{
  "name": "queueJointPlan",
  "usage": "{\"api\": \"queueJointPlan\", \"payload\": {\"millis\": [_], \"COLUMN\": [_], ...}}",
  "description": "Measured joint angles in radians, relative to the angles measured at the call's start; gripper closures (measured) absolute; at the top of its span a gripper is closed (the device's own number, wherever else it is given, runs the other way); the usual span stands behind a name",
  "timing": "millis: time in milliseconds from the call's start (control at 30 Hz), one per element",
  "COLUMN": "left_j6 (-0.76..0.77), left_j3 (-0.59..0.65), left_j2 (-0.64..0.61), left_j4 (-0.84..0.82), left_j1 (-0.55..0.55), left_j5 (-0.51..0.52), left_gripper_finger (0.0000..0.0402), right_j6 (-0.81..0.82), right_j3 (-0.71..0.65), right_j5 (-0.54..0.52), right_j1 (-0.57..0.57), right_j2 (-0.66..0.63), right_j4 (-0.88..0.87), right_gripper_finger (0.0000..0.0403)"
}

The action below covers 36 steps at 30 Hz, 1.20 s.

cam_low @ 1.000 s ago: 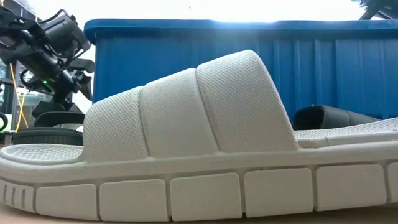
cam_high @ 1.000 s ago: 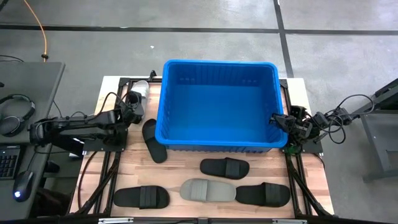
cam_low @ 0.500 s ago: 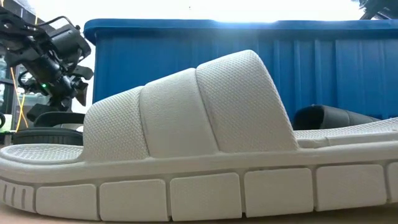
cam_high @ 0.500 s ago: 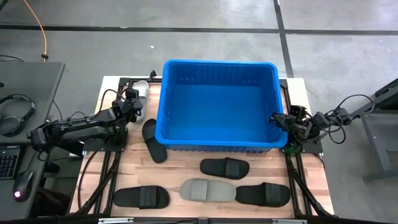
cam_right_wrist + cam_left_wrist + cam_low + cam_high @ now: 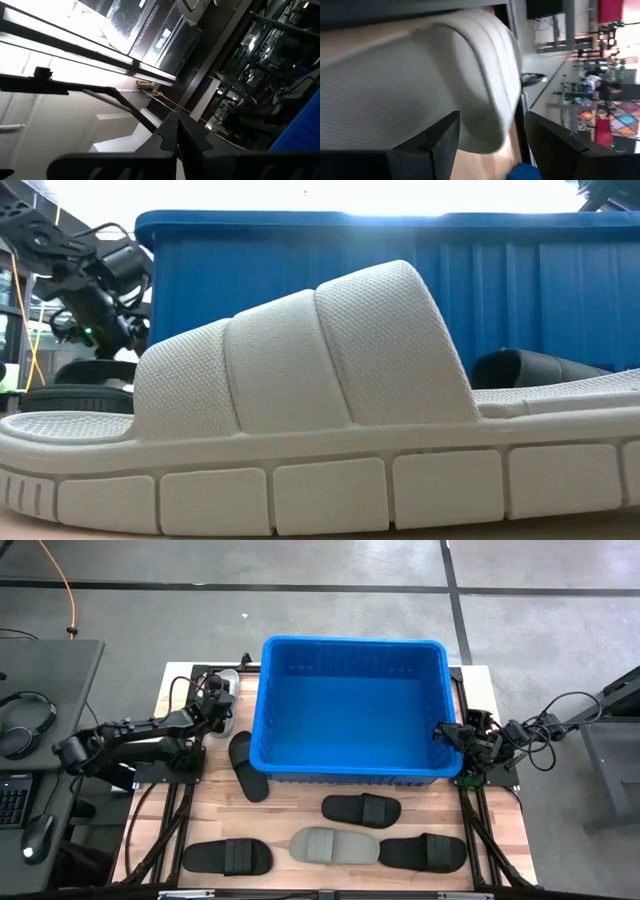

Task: Pick and place slides into bin
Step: Put the gray slide into the blue bin

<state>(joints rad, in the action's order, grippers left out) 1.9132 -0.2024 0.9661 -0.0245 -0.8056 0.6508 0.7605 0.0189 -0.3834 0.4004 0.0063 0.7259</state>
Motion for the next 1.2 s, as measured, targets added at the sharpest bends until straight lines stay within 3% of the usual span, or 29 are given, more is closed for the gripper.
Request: {"api": "queueJointPlan", "payload": {"millis": [400, 933, 1067, 1200], "left_j6": [-0.024, -0.068, -0.087, -0.080], "left_j3": [0.000, -0.002, 0.000, 0.002], "left_j2": [0.030, 0.295, 0.279, 0.255], "left_j4": [0.026, 0.314, 0.318, 0.319], "left_j1": [0.000, 0.001, 0.000, 0.000], "left_j5": [0.107, 0.114, 0.102, 0.118], "left_gripper_finger": [0.0190, 0.0192, 0.0235, 0.0329], "right_j6": [-0.001, 0.027, 0.028, 0.028], "right_j3": [0.000, 0.000, 0.000, 0.000], "right_j5": [-0.007, -0.036, -0.036, -0.043], "right_j1": [0.000, 0.000, 0.000, 0.000], "right_j2": [0.000, 0.000, 0.000, 0.000], "right_j4": [-0.003, -0.003, -0.003, -0.003], "right_gripper_finger": [0.0403, 0.0403, 0.0403, 0.0403]}}
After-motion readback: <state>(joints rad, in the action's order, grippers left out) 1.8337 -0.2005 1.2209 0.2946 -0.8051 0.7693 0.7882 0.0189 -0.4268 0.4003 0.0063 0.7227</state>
